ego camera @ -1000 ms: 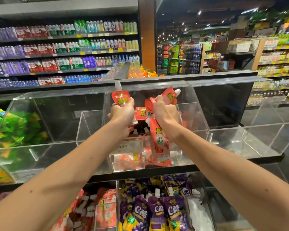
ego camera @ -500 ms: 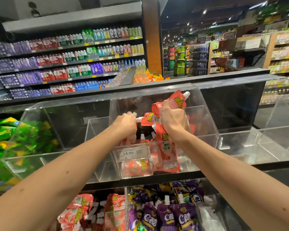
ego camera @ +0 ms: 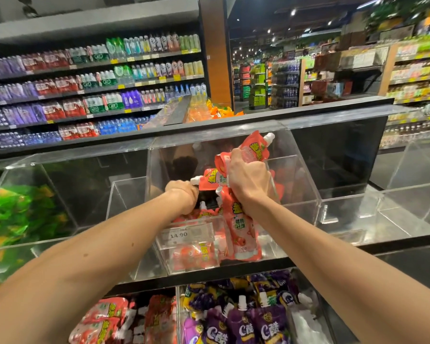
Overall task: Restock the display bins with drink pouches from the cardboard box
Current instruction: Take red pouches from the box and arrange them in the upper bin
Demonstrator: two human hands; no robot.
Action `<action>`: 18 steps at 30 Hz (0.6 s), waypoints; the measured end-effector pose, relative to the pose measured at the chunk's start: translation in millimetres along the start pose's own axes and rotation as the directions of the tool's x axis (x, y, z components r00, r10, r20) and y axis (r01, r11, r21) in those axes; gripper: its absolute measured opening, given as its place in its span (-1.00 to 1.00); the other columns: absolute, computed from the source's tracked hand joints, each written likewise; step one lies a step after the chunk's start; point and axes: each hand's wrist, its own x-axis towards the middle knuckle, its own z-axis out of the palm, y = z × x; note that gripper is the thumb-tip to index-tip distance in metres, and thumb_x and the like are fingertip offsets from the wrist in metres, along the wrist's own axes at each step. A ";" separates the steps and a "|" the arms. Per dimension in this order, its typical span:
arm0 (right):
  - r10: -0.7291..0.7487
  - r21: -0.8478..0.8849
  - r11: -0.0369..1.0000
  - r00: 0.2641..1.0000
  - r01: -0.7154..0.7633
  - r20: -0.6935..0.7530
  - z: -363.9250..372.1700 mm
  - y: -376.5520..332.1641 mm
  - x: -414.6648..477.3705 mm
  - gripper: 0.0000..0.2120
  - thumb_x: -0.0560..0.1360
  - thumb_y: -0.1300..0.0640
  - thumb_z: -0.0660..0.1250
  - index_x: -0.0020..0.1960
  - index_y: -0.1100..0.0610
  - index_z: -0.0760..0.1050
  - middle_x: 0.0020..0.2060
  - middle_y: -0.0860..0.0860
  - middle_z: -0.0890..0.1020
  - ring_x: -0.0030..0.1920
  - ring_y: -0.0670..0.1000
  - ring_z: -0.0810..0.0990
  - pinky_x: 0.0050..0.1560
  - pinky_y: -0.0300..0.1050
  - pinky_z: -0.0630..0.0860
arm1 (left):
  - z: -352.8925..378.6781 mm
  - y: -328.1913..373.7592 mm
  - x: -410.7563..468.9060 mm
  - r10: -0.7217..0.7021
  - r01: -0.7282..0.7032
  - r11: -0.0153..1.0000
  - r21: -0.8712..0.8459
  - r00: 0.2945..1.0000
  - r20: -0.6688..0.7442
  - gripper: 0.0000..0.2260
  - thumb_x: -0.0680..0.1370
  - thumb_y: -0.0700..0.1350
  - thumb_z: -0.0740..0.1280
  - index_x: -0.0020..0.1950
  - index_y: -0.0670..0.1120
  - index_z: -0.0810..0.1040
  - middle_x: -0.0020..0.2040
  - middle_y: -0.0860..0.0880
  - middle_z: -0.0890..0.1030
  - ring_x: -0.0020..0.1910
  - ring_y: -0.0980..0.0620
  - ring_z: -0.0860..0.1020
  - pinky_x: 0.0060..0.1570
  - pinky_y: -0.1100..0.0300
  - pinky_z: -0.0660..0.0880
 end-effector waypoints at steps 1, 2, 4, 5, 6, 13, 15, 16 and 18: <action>0.006 0.001 1.000 1.000 -0.006 -0.001 0.2 0.3 0.7 -0.52 0.54 -0.23 0.16 -0.30 0.12 0.54 -0.32 0.01 0.54 -0.25 0.03 0.51 -0.16 -0.06 0.36 | -1.9 -0.1 -1.5 0.038 -0.039 0.998 0.048 0.999 0.032 -0.55 0.62 -0.15 0.29 0.51 -0.09 0.33 0.43 -0.05 0.45 0.37 -0.09 0.49 0.21 0.05 0.48; 0.010 0.004 1.000 1.000 -0.010 -0.005 0.1 -0.1 1.3 -0.53 0.54 -0.23 0.16 -0.32 0.11 0.52 -0.32 0.00 0.53 -0.25 0.03 0.50 -0.12 -0.05 0.36 | -4.2 -2.9 -0.7 0.080 -0.086 0.993 0.076 0.994 0.073 -0.58 0.61 -0.16 0.29 0.47 -0.11 0.38 0.40 -0.07 0.47 0.33 -0.10 0.51 0.19 0.05 0.49; 0.019 -0.002 1.000 1.000 -0.019 -0.003 -0.5 -1.5 1.2 -0.54 0.54 -0.23 0.16 -0.34 0.09 0.46 -0.33 -0.01 0.49 -0.27 0.01 0.47 -0.11 -0.05 0.33 | -11.3 -13.4 -3.6 0.189 -0.191 0.982 -0.004 0.970 0.153 -0.72 0.58 -0.15 0.32 0.29 -0.11 0.55 0.18 -0.10 0.60 0.14 -0.08 0.59 0.12 0.07 0.55; 0.024 -0.011 1.000 1.000 -0.024 0.001 -0.6 -1.8 1.0 -0.54 0.55 -0.23 0.15 -0.34 0.09 0.43 -0.33 -0.01 0.48 -0.28 0.01 0.45 -0.11 -0.06 0.31 | -14.8 -20.2 -8.2 0.254 -0.238 0.966 -0.102 0.946 0.200 -0.79 0.57 -0.16 0.32 0.19 -0.11 0.61 0.07 -0.08 0.63 0.03 -0.06 0.61 0.08 0.07 0.58; 0.026 -0.019 0.999 1.000 -0.026 0.005 -0.8 -1.9 0.0 -0.54 0.55 -0.23 0.14 -0.34 0.08 0.42 -0.33 0.00 0.47 -0.27 0.02 0.45 -0.10 -0.06 0.31 | -19.0 -28.3 -15.2 0.335 -0.287 0.934 -0.214 0.911 0.241 -0.80 0.57 -0.20 0.31 0.15 -0.13 0.65 0.02 -0.07 0.65 -0.02 -0.07 0.61 0.02 0.08 0.58; 0.005 -0.055 0.998 1.000 -0.003 0.028 -5.3 -5.4 -8.6 -0.53 0.55 -0.26 0.12 -0.30 0.07 0.47 -0.28 0.03 0.53 -0.26 0.01 0.48 -0.12 -0.06 0.30 | -59.6 -28.7 -114.7 0.584 -0.296 0.527 -0.797 0.807 0.086 -0.46 0.57 0.31 0.11 0.24 -0.02 0.64 0.11 0.16 0.68 0.10 0.21 0.61 0.12 0.30 0.51; -0.009 -0.051 0.999 1.000 0.010 0.021 -5.6 -6.7 -10.0 -0.53 0.55 -0.26 0.12 -0.27 0.08 0.50 -0.25 0.05 0.57 -0.25 0.03 0.50 -0.13 -0.06 0.32 | -53.3 -11.7 -119.5 0.425 -0.265 0.567 -0.780 0.905 0.001 -0.31 0.38 0.48 0.15 0.02 -0.07 0.70 -0.11 0.09 0.69 -0.14 0.09 0.62 -0.06 0.24 0.51; -0.012 -0.050 0.999 1.000 0.013 0.016 -6.2 -7.6 -11.1 -0.53 0.56 -0.25 0.11 -0.28 0.08 0.49 -0.26 0.05 0.57 -0.26 0.03 0.50 -0.16 -0.07 0.32 | -48.3 -5.4 -119.7 0.350 -0.246 0.544 -0.802 0.936 -0.050 -0.30 0.34 0.50 0.21 -0.09 -0.12 0.70 -0.22 0.06 0.67 -0.26 0.03 0.58 -0.21 0.24 0.46; -0.008 -0.062 0.998 1.000 0.008 0.011 -7.8 -9.1 -13.6 -0.53 0.58 -0.24 0.10 -0.31 0.07 0.44 -0.32 0.00 0.51 -0.31 -0.02 0.45 -0.28 -0.09 0.26 | -39.5 4.3 -123.3 0.262 -0.253 0.430 -0.866 0.954 -0.148 -0.47 0.44 0.34 0.36 -0.24 -0.15 0.67 -0.44 0.13 0.58 -0.47 0.14 0.45 -0.43 0.33 0.33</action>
